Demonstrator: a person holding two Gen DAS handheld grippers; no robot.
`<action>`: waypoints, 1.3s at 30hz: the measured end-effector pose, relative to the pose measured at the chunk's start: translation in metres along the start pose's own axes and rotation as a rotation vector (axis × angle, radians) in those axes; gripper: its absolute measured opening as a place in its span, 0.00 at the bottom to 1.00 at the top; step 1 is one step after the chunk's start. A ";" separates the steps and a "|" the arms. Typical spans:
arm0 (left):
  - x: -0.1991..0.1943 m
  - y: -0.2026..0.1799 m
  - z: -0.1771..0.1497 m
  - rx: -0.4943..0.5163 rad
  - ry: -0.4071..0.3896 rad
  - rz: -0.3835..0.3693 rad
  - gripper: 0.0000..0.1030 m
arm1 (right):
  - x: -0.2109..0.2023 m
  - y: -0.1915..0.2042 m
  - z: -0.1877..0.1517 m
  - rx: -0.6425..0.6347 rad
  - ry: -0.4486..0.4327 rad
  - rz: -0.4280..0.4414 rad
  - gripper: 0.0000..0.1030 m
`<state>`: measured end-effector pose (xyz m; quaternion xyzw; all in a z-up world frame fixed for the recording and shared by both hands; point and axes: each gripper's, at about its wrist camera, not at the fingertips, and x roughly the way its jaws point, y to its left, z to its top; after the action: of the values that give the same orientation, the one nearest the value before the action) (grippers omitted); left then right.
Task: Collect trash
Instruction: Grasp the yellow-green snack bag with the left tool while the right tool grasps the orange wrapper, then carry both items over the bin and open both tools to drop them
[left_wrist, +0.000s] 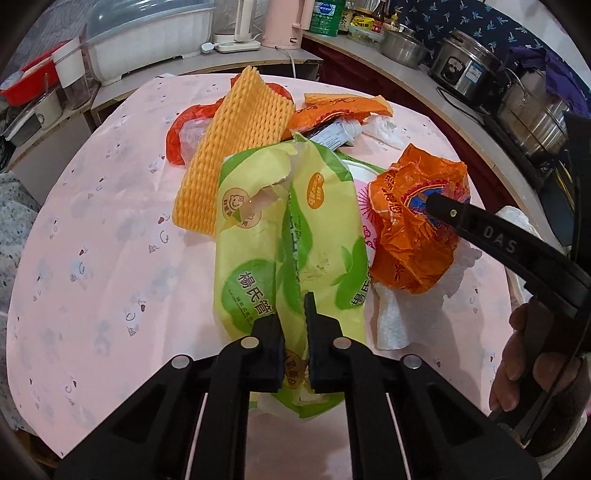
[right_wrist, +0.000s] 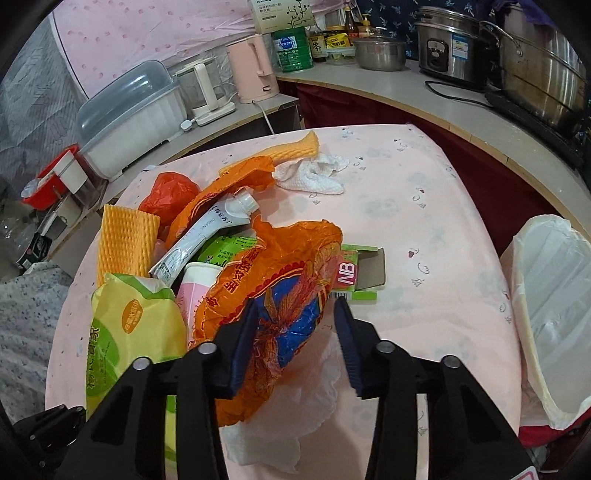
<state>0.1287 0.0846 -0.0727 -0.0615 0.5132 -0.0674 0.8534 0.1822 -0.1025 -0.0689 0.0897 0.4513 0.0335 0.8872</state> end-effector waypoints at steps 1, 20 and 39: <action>-0.002 0.000 0.000 0.001 -0.003 -0.002 0.08 | 0.001 0.000 0.000 0.001 0.003 0.004 0.21; -0.071 -0.037 0.015 0.067 -0.177 -0.042 0.08 | -0.098 -0.030 0.021 0.042 -0.229 0.003 0.07; -0.074 -0.196 0.011 0.349 -0.209 -0.189 0.08 | -0.167 -0.167 -0.012 0.255 -0.335 -0.209 0.07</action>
<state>0.0944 -0.0950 0.0306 0.0326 0.3943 -0.2284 0.8896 0.0703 -0.2887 0.0254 0.1580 0.3052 -0.1312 0.9299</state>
